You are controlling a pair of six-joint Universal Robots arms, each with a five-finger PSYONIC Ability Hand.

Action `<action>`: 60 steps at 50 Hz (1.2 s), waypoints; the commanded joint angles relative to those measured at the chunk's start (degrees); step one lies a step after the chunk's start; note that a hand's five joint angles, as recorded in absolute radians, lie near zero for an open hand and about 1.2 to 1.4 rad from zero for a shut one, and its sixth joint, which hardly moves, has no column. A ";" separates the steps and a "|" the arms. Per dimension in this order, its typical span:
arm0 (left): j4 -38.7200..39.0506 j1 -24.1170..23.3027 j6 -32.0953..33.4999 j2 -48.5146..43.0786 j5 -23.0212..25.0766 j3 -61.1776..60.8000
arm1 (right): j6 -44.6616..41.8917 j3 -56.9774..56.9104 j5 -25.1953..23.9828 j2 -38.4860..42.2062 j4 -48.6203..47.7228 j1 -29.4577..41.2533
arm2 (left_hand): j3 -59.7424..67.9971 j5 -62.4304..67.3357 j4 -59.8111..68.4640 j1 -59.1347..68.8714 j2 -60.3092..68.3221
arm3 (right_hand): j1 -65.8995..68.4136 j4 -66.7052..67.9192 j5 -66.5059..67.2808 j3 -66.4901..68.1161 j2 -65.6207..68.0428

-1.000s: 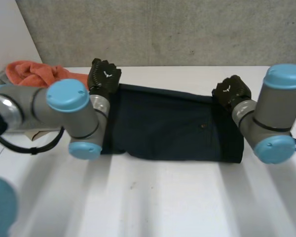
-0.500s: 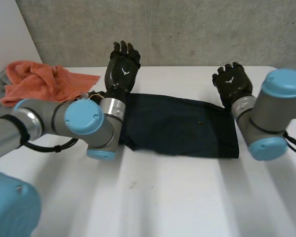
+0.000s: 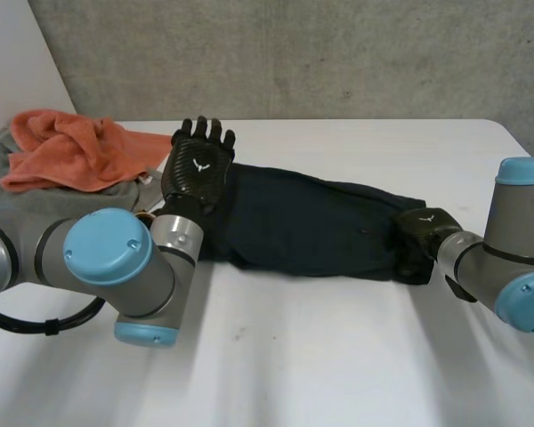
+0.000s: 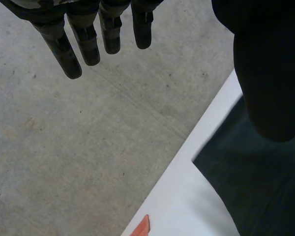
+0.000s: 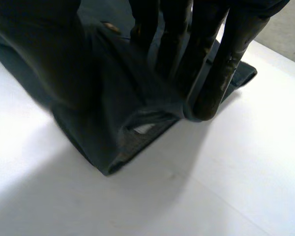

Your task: Fold the laundry.

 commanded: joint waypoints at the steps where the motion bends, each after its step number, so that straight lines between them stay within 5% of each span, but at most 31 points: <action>1: -0.03 0.15 0.33 1.49 0.02 -1.38 | -2.23 2.35 5.88 -5.30 -3.45 -3.27 | -1.96 -2.55 -1.64 -0.88 -1.51 | 33.56 17.20 20.07 18.09 19.23; 12: -0.03 1.21 0.15 6.42 0.11 -4.37 | -31.02 4.91 6.50 -12.52 -4.06 -10.22 | -1.96 -2.55 -1.64 -0.88 -1.51 | 33.56 17.20 20.07 18.09 19.23; 19: -0.03 1.21 0.15 7.21 0.11 -5.78 | -38.00 -0.36 4.13 -12.00 -7.22 -1.45 | -1.96 -2.55 -1.64 -0.88 -1.51 | 33.56 17.20 20.07 18.09 19.23; 31: -0.03 0.68 -2.04 8.18 -0.77 -5.08 | -40.29 -0.81 -15.73 -4.44 -13.91 16.67 | -1.96 -2.55 -1.64 -0.88 -1.51 | 33.56 17.20 20.07 18.09 19.23; 35: -1.16 0.33 -3.97 8.27 -1.12 -3.50 | -37.93 -0.64 -15.21 -4.08 -12.06 17.64 | -1.96 -2.55 -1.64 -0.88 -1.51 | -30.66 -47.02 -44.15 -46.13 -44.98; 36: -2.13 -0.19 -4.59 8.27 -1.04 -2.36 | -34.87 -0.72 -14.86 -4.87 -11.71 17.73 | -1.96 -2.55 -1.64 -0.88 -1.51 | -36.44 -52.80 -49.93 -51.91 -50.77; 38: -3.45 -0.99 -5.20 8.27 -1.12 -0.87 | -29.68 -0.72 -14.68 -5.93 -11.27 17.20 | -1.96 -2.55 -1.64 -0.88 -1.51 | -36.44 -52.80 -49.93 -51.91 -50.77; 47: -11.44 -3.71 -13.90 3.79 -0.42 11.61 | 20.59 -0.81 -14.59 -20.25 -10.57 1.92 | -1.74 -2.33 -1.42 -0.66 -1.29 | -36.44 -52.80 -49.93 -51.91 -50.77; 51: -15.84 -6.87 -16.54 -0.78 0.81 18.73 | 23.96 -1.42 -15.03 -19.56 -7.32 -1.69 | -1.07 -1.66 -0.75 0.01 -0.62 | -36.44 -52.80 -49.93 -51.91 -50.77; 60: -25.42 -9.34 -16.72 -12.38 5.12 31.04 | 15.62 -9.33 -11.70 -8.75 3.67 -1.78 | 1.78 1.20 2.10 2.86 2.23 | -36.44 -52.80 -49.93 -51.91 -50.77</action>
